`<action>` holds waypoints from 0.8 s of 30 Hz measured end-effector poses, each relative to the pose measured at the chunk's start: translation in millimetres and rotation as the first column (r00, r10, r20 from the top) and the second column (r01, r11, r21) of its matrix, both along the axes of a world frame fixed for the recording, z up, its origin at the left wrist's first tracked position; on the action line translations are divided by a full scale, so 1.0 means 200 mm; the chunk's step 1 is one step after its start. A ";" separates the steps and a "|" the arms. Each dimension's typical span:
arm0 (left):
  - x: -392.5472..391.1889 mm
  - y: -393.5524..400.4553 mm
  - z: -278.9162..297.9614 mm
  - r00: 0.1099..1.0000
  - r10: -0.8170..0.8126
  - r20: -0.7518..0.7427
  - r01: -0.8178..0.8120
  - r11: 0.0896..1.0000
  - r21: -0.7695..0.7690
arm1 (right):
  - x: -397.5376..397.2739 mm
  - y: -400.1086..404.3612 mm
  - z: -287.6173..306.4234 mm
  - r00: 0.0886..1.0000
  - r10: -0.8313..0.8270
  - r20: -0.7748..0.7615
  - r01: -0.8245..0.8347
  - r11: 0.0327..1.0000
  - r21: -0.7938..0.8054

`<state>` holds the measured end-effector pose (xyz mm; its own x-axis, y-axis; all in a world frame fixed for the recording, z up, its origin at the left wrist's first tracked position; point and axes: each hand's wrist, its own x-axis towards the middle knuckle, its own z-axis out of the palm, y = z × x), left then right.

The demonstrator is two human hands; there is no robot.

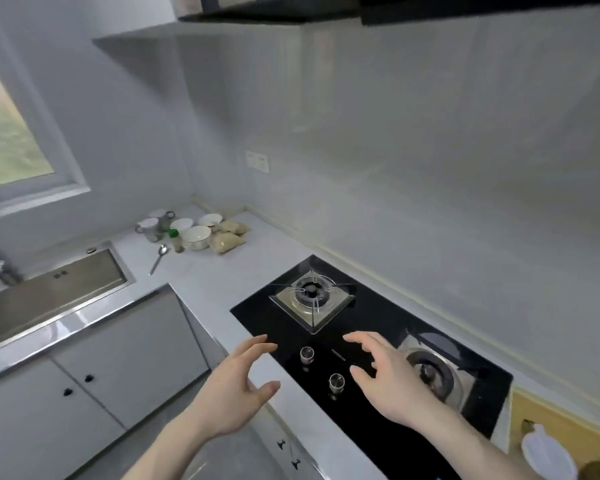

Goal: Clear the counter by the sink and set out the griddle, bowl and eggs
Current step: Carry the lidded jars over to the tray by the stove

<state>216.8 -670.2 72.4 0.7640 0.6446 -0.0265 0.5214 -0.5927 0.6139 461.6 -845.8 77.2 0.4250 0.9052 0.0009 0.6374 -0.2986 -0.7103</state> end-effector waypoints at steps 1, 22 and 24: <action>-0.13 0.06 0.01 0.999 0.041 0.011 -0.041 0.999 0.002 | -0.09 0.11 0.01 0.999 0.036 0.005 -0.036 0.999 0.009; -1.29 0.84 0.05 0.931 0.360 0.069 -0.363 0.931 0.034 | -0.98 1.34 0.11 0.952 0.306 -0.003 -0.306 0.952 0.020; -1.32 0.94 0.03 0.924 0.377 0.064 -0.380 0.925 0.028 | -0.99 1.48 0.11 0.952 0.306 -0.031 -0.305 0.952 0.029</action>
<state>-47.4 -482.8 79.0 0.4623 0.8858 0.0404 0.6771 -0.3821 0.6289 264.2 -548.8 98.3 0.1283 0.9916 0.0142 0.6706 -0.0762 -0.7379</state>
